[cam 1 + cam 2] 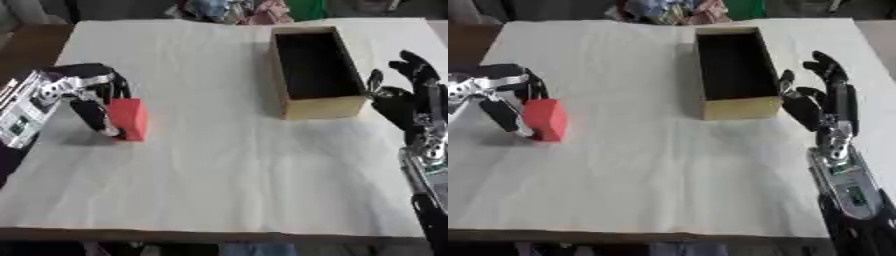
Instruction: Pick up objects on the table and place them in the box.
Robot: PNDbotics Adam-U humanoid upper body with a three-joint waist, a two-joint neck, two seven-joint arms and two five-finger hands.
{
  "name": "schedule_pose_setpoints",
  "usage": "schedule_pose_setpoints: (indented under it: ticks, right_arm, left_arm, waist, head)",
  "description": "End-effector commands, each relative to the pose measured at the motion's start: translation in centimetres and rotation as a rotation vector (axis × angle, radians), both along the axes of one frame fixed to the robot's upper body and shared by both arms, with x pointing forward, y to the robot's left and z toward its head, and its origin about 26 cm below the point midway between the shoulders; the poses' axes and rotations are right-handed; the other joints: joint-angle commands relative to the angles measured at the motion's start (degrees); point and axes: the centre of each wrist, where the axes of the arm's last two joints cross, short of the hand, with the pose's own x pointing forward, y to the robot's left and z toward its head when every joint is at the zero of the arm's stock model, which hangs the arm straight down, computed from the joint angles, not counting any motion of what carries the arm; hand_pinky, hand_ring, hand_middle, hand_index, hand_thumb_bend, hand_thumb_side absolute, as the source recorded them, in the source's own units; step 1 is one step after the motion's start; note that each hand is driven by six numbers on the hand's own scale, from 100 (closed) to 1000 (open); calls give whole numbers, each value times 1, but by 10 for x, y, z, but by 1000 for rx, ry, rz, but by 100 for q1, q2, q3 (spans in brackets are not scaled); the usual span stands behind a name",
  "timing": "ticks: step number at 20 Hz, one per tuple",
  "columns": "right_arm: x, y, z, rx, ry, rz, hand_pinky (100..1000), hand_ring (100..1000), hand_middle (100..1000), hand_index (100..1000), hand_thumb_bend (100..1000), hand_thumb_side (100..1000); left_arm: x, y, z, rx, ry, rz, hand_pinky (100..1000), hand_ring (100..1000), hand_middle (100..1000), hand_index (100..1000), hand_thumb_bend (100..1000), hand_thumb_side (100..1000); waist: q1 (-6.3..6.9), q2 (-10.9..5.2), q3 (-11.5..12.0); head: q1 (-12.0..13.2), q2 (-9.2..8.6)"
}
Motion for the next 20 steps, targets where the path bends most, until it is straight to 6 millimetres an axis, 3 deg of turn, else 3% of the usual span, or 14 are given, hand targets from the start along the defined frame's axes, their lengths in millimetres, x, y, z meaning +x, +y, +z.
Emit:
schedule_pose_setpoints:
  ticks: [1,2,3,5,13,20]
  right_arm:
    - [0,-3,7,-11,-24,-2,676,947,739,878,190,100]
    - [0,-3,7,-11,-24,-2,676,947,739,878,190,100]
    - [0,-3,7,-11,-24,-2,677,947,739,878,187,100]
    - [0,-4,7,-10,-24,-3,676,947,739,878,187,100]
    - [0,-4,6,-11,-21,-4,676,947,739,878,184,100]
    - [-1,-2,4,-15,-13,8,676,947,739,878,183,100]
  left_arm:
    - [1,2,13,11,-28,-5,669,558,496,684,685,209]
    - [1,2,13,11,-28,-5,669,558,496,684,685,209]
    - [1,2,14,11,-33,-6,643,491,336,520,550,201]
    - [0,1,17,10,-51,-10,635,477,304,491,523,198]
    - [-4,-9,49,-28,-166,-46,632,464,279,471,481,194]
    - [4,-45,82,-66,-273,-126,629,461,280,476,461,190]
  waist:
    - [-8,-106,-1]
    - [-8,-106,-1]
    - [-5,-106,-1]
    - [0,-105,-3]
    - [9,-132,3]
    - [5,-192,-3]
  head:
    - [11,14]
    - [11,14]
    - [8,18]
    - [3,23]
    - [-4,35]
    - [15,38]
